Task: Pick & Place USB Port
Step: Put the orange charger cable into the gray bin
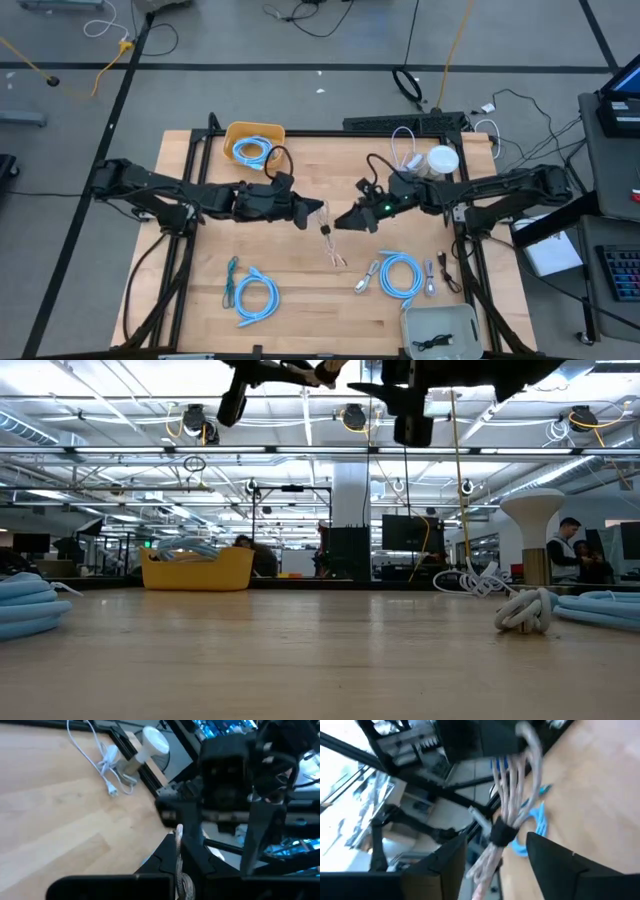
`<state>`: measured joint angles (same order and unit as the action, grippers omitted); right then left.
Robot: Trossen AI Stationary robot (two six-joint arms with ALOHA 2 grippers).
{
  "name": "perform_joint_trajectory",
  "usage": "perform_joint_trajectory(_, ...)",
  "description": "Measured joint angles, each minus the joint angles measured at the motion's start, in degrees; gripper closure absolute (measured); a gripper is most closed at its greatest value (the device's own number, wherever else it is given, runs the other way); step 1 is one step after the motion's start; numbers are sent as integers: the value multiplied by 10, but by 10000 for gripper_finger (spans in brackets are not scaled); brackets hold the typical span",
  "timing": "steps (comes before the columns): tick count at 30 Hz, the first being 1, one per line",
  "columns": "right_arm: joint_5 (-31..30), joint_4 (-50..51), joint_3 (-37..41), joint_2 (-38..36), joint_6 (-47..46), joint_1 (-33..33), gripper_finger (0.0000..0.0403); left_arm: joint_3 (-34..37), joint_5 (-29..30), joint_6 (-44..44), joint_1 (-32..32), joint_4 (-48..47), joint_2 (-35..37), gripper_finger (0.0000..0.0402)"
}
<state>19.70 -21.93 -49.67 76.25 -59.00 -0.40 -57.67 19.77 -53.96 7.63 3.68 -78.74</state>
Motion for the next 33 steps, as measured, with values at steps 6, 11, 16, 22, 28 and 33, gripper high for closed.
perform_joint_trajectory(6, 14, -65, 0, 38, -32, 11, 164, 0, -2, 10, -23, 3, 0, 394)
perform_joint_trajectory(11, 13, -83, 0, 48, -27, 12, 164, 0, -15, 13, -29, 6, 0, 394)
perform_joint_trajectory(16, -1, -103, 0, 47, -16, 12, 179, 0, -31, 5, -29, 17, 0, 394)
perform_joint_trajectory(22, -14, -102, 0, 47, -5, 11, 196, 0, -33, 2, -24, 38, 0, 394)
perform_joint_trajectory(28, -22, -91, 0, 47, 1, 4, 195, 0, -36, -6, -14, 46, 0, 394)
perform_joint_trajectory(33, -39, -89, 0, 47, 14, -5, 198, 0, -45, -10, -5, 54, 0, 394)
